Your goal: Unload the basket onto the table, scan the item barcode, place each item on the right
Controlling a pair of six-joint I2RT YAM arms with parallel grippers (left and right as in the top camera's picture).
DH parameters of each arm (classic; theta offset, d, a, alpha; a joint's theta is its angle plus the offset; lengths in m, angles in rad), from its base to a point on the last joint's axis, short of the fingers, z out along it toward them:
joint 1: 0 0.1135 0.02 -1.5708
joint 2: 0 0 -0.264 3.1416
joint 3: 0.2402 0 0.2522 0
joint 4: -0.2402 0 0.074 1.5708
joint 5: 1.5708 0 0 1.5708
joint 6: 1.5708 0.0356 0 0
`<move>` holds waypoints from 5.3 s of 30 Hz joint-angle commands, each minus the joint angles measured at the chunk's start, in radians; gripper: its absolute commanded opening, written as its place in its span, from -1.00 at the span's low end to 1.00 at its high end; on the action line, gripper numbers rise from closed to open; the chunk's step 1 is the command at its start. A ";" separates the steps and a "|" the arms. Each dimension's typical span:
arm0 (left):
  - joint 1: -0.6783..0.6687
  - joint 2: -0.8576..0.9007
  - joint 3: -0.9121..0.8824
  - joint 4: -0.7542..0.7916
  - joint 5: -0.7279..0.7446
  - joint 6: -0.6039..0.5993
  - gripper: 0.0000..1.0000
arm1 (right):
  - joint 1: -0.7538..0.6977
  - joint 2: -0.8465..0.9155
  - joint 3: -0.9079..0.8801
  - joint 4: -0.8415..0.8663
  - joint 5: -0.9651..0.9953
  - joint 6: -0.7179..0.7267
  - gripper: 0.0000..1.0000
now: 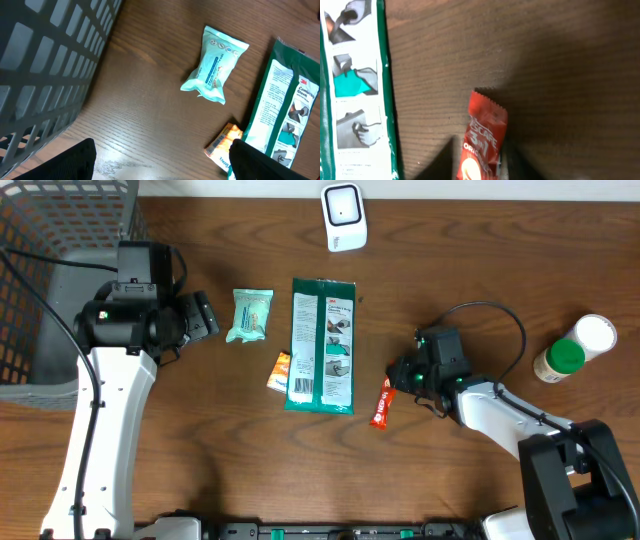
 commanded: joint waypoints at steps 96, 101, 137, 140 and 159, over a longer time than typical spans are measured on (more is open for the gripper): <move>0.004 0.005 0.003 -0.002 0.006 0.009 0.71 | -0.099 0.159 0.381 -0.261 -0.665 -0.401 0.64; 0.004 0.005 0.003 -0.002 0.006 0.009 0.71 | -0.041 0.159 0.381 -0.349 -0.367 -0.386 0.35; 0.004 0.005 0.003 -0.002 0.006 0.009 0.71 | 0.007 0.045 0.382 -0.383 -0.134 -0.295 -0.38; 0.004 0.005 0.003 -0.002 0.006 0.009 0.71 | -0.006 0.013 0.382 -0.422 -0.164 -0.250 -0.01; 0.004 0.005 0.003 -0.002 0.006 0.009 0.71 | 0.289 0.304 0.336 -0.436 0.195 -0.061 -0.60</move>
